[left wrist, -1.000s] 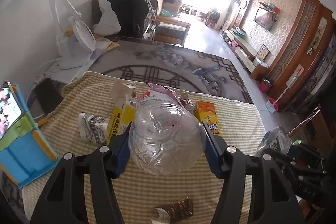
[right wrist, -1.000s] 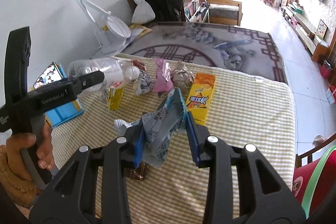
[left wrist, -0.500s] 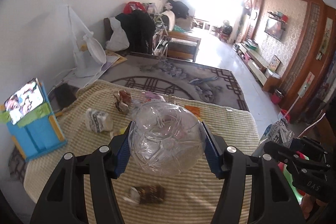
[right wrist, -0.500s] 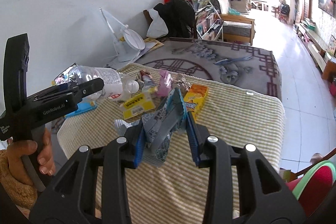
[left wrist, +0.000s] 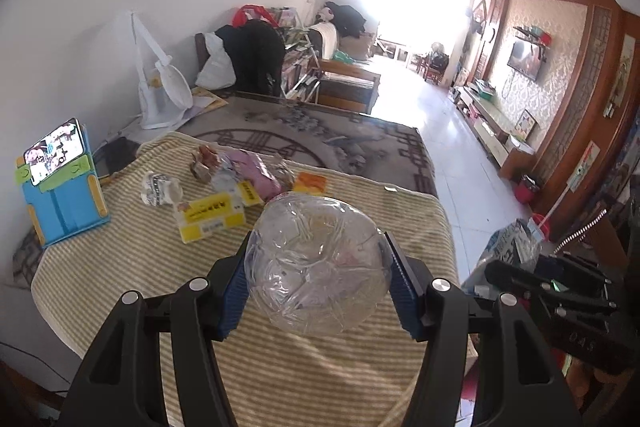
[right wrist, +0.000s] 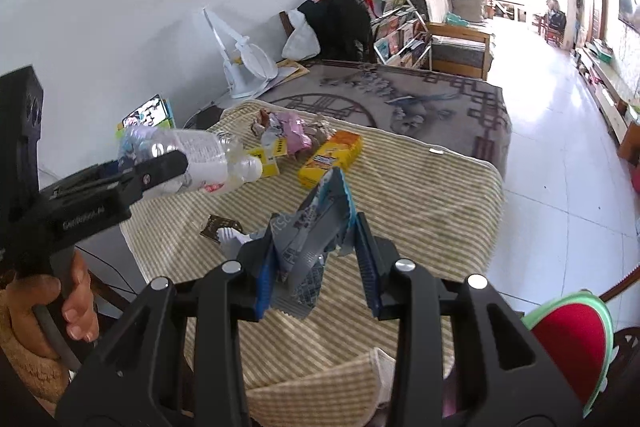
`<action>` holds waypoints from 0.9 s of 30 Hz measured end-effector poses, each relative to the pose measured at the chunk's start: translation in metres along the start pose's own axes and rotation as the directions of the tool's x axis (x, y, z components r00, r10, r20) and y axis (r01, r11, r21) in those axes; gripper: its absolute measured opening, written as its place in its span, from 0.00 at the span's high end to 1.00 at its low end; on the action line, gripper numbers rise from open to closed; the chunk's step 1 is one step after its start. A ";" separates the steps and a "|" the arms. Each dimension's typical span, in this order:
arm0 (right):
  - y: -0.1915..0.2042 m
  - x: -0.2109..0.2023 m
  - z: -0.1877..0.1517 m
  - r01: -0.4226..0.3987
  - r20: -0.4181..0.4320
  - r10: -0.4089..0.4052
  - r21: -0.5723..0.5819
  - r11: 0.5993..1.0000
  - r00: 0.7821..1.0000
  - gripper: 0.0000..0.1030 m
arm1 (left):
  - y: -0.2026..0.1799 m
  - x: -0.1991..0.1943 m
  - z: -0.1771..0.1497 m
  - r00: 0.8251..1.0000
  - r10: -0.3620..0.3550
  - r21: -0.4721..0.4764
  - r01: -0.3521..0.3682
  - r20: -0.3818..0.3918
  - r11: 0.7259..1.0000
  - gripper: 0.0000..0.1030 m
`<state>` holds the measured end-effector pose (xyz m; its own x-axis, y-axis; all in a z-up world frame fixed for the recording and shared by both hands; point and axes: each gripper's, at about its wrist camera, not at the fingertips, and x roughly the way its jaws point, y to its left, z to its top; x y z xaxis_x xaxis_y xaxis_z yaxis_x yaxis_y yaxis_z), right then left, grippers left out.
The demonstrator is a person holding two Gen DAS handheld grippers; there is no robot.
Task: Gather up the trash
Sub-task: 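Lift the plastic bottle with the left gripper while the right gripper holds the blue wrapper, then release the bottle and blue wrapper into the red bin with both grippers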
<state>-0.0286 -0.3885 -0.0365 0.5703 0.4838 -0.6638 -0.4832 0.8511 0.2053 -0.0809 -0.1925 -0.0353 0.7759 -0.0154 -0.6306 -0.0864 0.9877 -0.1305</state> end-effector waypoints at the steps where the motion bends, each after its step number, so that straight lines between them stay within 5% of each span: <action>1: -0.003 -0.003 -0.002 0.004 0.003 -0.004 0.005 1.000 1.000 0.66 | -0.004 -0.001 0.000 1.000 -0.001 0.011 0.001 -0.002 1.000 0.44; 13: -0.050 -0.041 -0.028 0.038 0.035 -0.041 0.059 0.998 0.999 0.66 | -0.072 -0.011 -0.008 0.999 -0.044 0.090 0.044 -0.006 0.995 0.44; 20: -0.105 -0.078 -0.046 -0.005 -0.005 0.005 -0.017 1.000 1.000 0.66 | -0.148 -0.026 -0.033 0.999 -0.027 -0.005 0.027 0.035 1.000 0.44; 27: -0.171 -0.103 -0.078 0.000 -0.090 -0.003 -0.029 1.000 0.996 0.66 | -0.224 -0.026 -0.079 0.996 -0.071 -0.049 0.069 -0.050 0.996 0.44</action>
<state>-0.0573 -0.5997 -0.0593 0.5092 0.4611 -0.7267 -0.5025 0.8448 0.1839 -0.1316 -0.4261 -0.0501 0.7482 -0.0932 -0.6569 -0.0636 0.9754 -0.2109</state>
